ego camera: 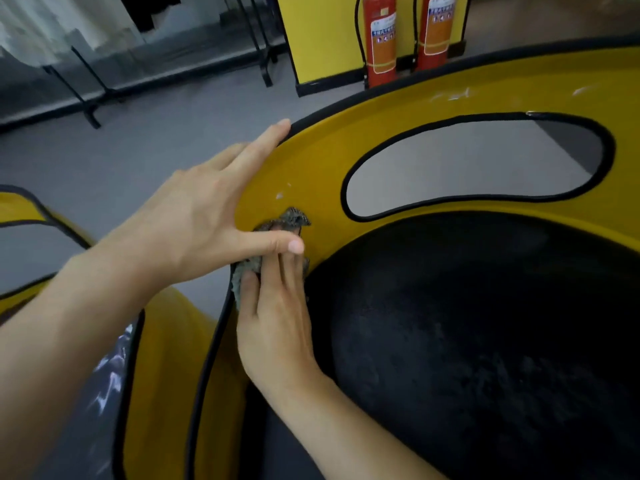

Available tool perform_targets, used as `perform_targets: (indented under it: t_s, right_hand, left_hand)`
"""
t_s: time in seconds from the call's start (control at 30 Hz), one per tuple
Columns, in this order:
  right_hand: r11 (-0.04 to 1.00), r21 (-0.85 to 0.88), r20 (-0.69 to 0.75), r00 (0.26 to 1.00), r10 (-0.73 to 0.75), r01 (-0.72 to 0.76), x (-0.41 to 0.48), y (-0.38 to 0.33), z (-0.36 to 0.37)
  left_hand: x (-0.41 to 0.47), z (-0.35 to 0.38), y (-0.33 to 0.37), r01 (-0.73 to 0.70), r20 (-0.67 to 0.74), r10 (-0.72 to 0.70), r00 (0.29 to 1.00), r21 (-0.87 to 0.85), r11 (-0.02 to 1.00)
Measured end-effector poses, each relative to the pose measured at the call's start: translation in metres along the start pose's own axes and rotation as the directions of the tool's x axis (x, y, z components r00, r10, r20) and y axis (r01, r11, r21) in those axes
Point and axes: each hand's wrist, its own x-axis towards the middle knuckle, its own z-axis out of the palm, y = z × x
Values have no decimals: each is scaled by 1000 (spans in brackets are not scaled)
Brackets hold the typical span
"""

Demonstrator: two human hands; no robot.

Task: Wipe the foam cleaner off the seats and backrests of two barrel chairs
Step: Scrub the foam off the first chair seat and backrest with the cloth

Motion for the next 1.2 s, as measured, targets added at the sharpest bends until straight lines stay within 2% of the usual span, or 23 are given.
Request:
perform_targets:
  t_s: [0.13, 0.27, 0.33, 0.4, 0.47, 0.6, 0.67, 0.73, 0.83, 0.9, 0.97, 1.03, 1.13, 1.2]
  right_hand:
    - [1000, -6, 82, 997, -10, 11, 1, 5, -7]
    - [1000, 19, 134, 991, -26, 24, 3, 7, -30]
    - [999, 31, 162, 986, 37, -43, 5, 7, -40]
    - [982, 78, 240, 960, 146, -170, 5, 8, -42]
    - [976, 94, 287, 945, 160, -194, -3, 7, -38]
    - [1000, 29, 257, 966, -19, 12, -17, 3, -19]
    - [997, 11, 193, 978, -75, 75, -9, 4, -11]
    - [993, -8, 88, 989, -115, 116, 7, 3, -11]
    - [989, -20, 19, 989, -146, 146, 21, 4, -13]
    - [983, -51, 50, 984, -172, 174, 8, 9, -10]
    - [982, -93, 172, 974, -149, 166, -10, 19, -6]
    - [941, -238, 196, 961, -196, 241, -8, 33, -10]
    - [826, -438, 48, 927, -373, 355, 39, 39, -33]
    - [797, -482, 27, 915, -403, 365, 58, 38, -42]
  left_hand:
    - [1, 2, -2, -58, -76, 57, 995, -13, 998]
    - [4, 7, -1, -61, -147, 46, 988, -96, 994]
    - [3, 11, 2, -51, -179, 30, 983, -119, 992]
    - [0, 14, 6, -22, -194, -9, 981, -154, 988]
    - [-3, 14, 12, 0, -198, -37, 979, -183, 983]
    - [-3, 12, 15, 28, -193, -66, 979, -193, 981]
    - [-2, 14, 12, 8, -219, -54, 974, -205, 979]
    - [0, 17, 9, -11, -239, -41, 970, -211, 977]
    - [1, 20, 8, -21, -264, -41, 964, -230, 973]
    - [2, 21, 8, -34, -269, -30, 963, -233, 972]
    - [2, 22, 6, -49, -261, -11, 965, -222, 974]
    - [2, 23, 4, -63, -267, 5, 964, -207, 976]
    - [4, 21, 1, -79, -274, 18, 961, -210, 974]
    - [5, 21, 0, -84, -274, 26, 961, -205, 975]
